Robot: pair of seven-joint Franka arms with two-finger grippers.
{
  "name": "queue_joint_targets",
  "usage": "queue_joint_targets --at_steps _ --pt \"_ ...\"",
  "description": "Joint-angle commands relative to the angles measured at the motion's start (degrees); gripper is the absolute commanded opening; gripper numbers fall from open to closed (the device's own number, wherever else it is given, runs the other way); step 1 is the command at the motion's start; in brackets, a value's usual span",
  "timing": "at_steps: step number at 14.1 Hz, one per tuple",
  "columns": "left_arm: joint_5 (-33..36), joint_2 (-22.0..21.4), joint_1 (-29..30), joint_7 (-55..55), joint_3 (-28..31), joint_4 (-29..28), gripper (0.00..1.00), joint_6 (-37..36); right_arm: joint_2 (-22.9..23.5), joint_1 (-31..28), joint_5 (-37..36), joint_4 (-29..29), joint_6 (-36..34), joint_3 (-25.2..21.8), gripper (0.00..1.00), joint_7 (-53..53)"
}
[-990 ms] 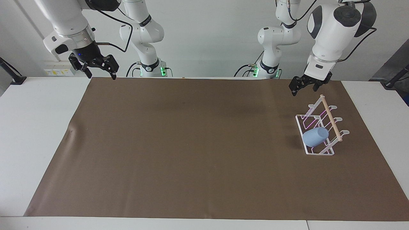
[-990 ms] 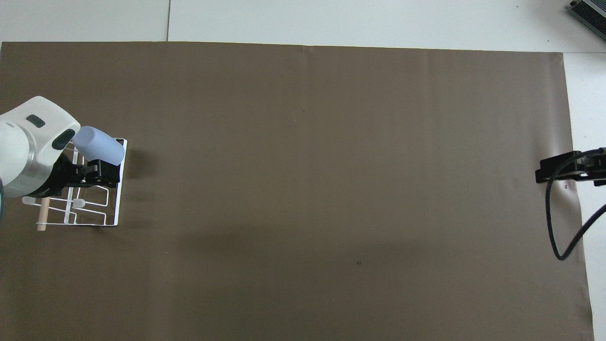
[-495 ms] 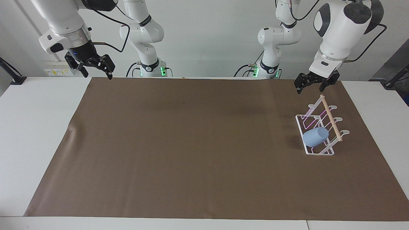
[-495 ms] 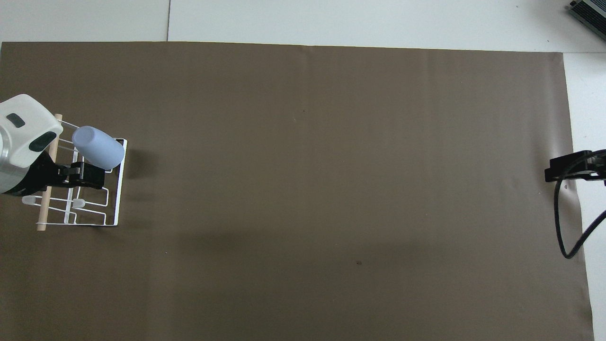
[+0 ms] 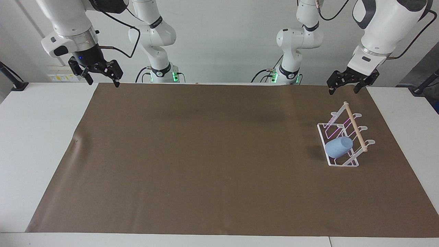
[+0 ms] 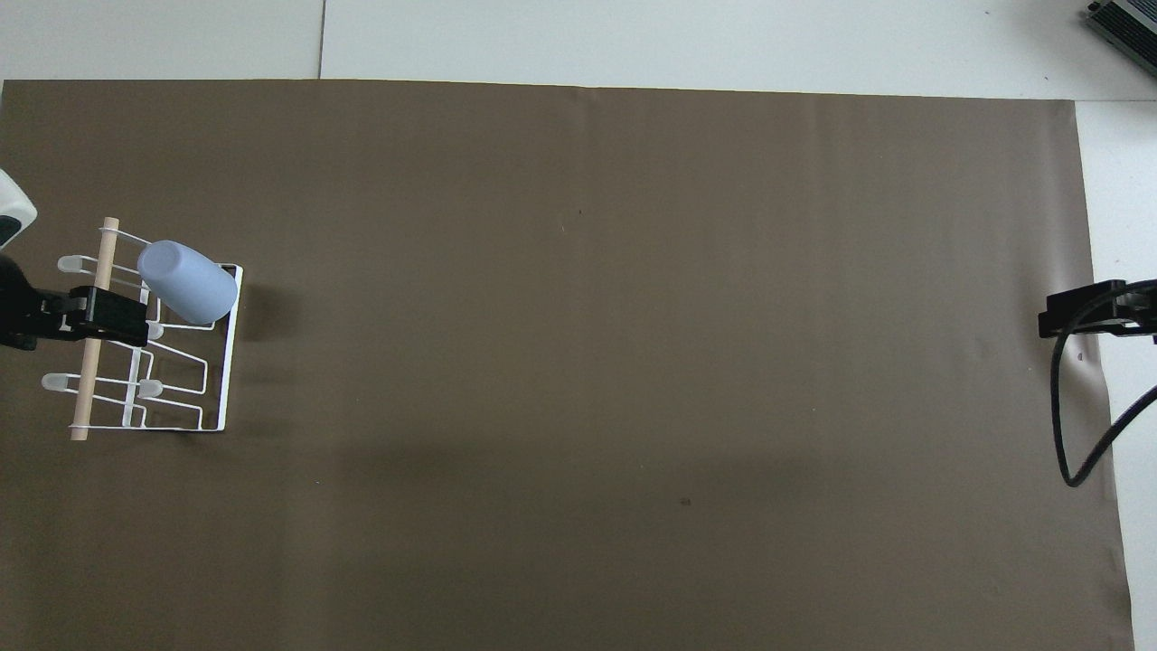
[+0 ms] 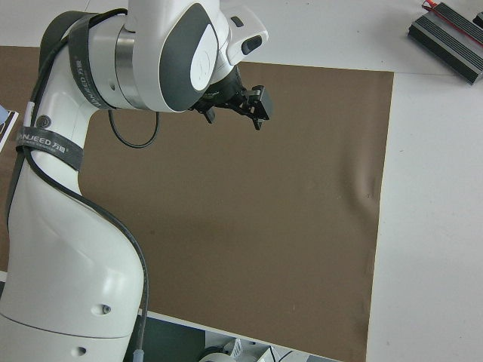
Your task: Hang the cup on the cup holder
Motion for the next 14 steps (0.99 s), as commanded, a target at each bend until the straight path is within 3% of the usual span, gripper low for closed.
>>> queue_joint_targets --at_steps 1,5,9,11,14 --pt "-1.2 2.4 0.2 1.3 0.4 3.8 1.0 -2.3 -1.8 -0.3 -0.1 -1.8 -0.4 0.4 1.0 -0.5" --pt "-1.3 4.7 0.8 1.9 -0.2 7.9 1.0 -5.5 -1.8 -0.3 -0.1 -1.9 -0.4 0.4 1.0 -0.3" --pt "-5.1 3.6 3.5 6.1 -0.1 7.8 1.0 -5.3 -1.9 -0.3 -0.1 -2.1 -0.3 0.4 1.0 -0.2" --pt "-5.1 2.2 3.5 11.7 0.2 7.3 1.0 -5.2 -2.0 -0.2 -0.1 -2.1 -0.3 0.6 1.0 -0.2" --pt "-4.5 1.4 2.8 11.7 0.0 7.2 1.0 -5.7 -2.0 0.2 -0.1 -2.1 -0.3 0.8 1.0 -0.2"
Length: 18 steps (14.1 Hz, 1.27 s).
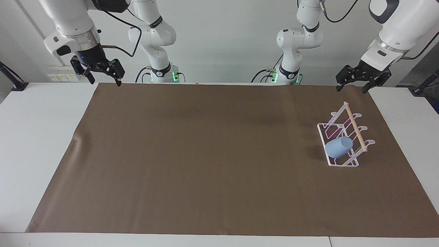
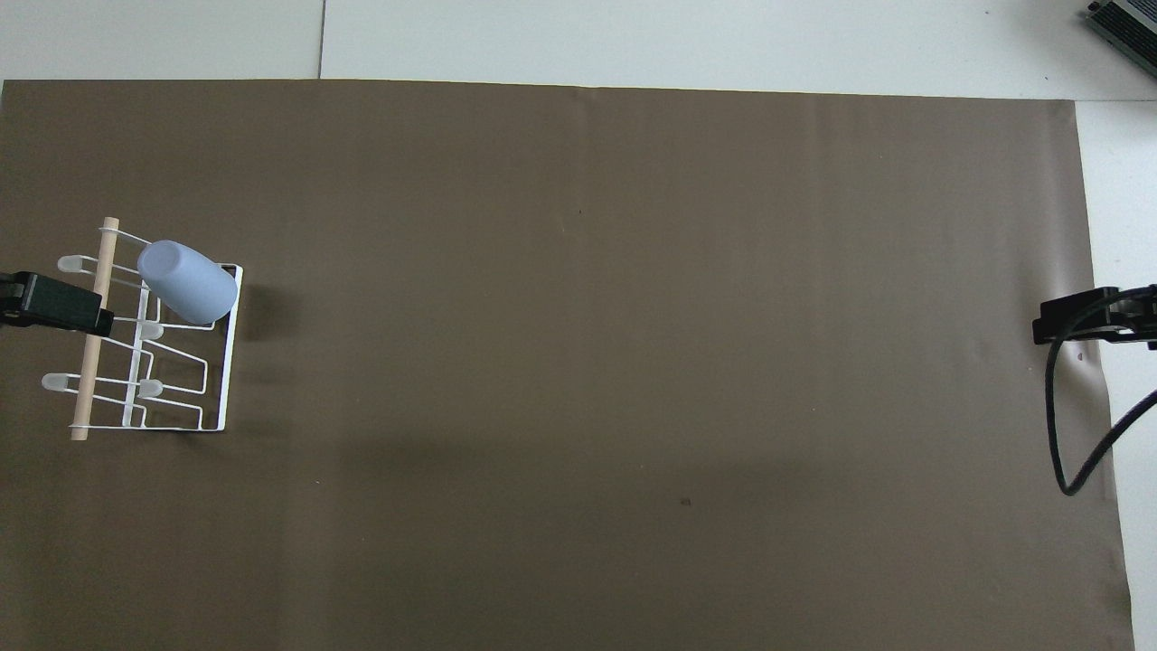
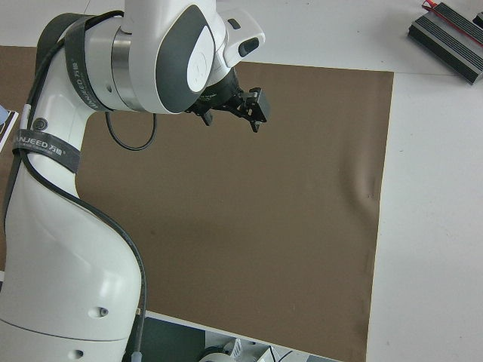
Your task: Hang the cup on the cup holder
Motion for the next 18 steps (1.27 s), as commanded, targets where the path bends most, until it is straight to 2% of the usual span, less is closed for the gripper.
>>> queue_joint_targets --at_steps 1,5,18 --pt "-0.3 -0.7 -0.3 0.9 -0.1 0.5 1.0 -0.9 -1.5 0.0 -0.1 -1.6 0.1 0.3 1.0 -0.2" --pt "2.5 -0.6 -0.4 -1.2 -1.8 0.7 1.0 0.3 -1.5 0.1 -0.1 -1.5 0.0 0.3 1.0 -0.2" --pt "2.6 -0.5 -0.4 -3.3 -2.2 0.6 1.0 3.4 -1.4 1.0 -0.1 -1.4 1.2 0.4 1.0 -0.2"
